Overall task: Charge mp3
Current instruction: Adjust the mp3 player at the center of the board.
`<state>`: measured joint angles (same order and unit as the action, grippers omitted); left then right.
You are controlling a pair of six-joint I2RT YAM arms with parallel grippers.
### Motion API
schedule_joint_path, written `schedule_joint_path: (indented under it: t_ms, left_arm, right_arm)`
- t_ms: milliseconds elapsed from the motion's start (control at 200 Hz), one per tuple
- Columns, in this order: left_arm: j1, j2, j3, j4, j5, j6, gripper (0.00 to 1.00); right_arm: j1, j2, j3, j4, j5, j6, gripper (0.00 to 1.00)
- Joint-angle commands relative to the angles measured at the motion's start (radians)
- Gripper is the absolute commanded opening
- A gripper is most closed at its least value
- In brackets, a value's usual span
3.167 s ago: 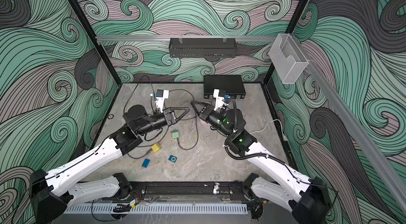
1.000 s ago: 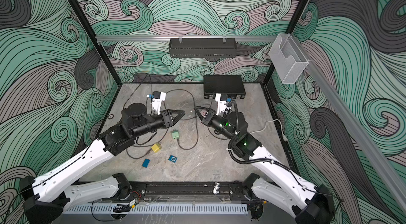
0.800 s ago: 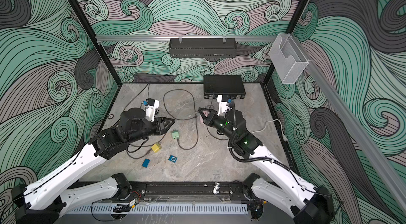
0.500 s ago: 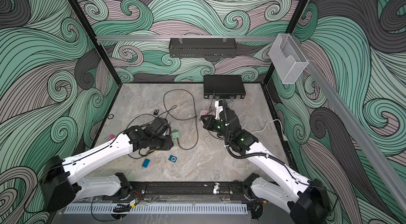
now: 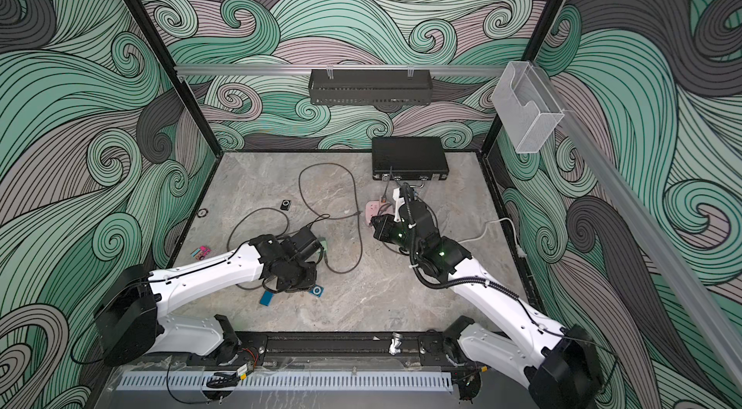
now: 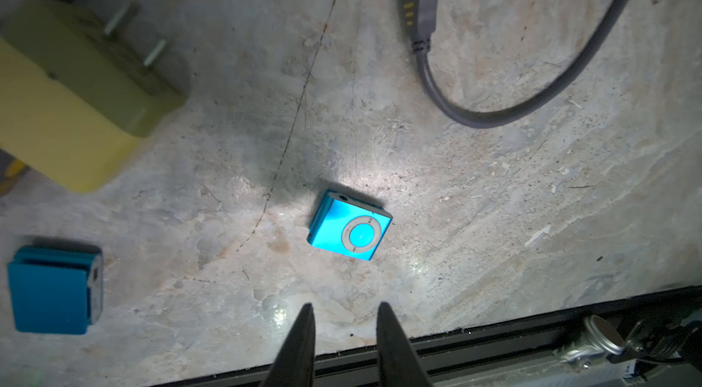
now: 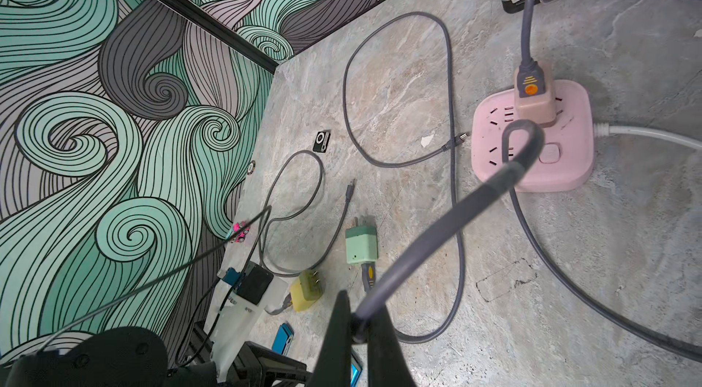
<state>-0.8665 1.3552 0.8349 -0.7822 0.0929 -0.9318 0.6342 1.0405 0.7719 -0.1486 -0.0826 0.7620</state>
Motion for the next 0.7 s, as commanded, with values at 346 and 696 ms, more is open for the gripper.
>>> schedule_joint_path:
  t_ms: [346, 696]
  left_arm:
    - [-0.103, 0.165, 0.076, -0.024, 0.073, 0.074, 0.13]
    - [-0.118, 0.313, 0.163, -0.026, 0.000, 0.109, 0.10]
  right_arm:
    - [-0.008, -0.035, -0.020, -0.014, 0.015, 0.006, 0.00]
    - [-0.008, -0.090, -0.038, -0.046, 0.046, -0.002, 0.00]
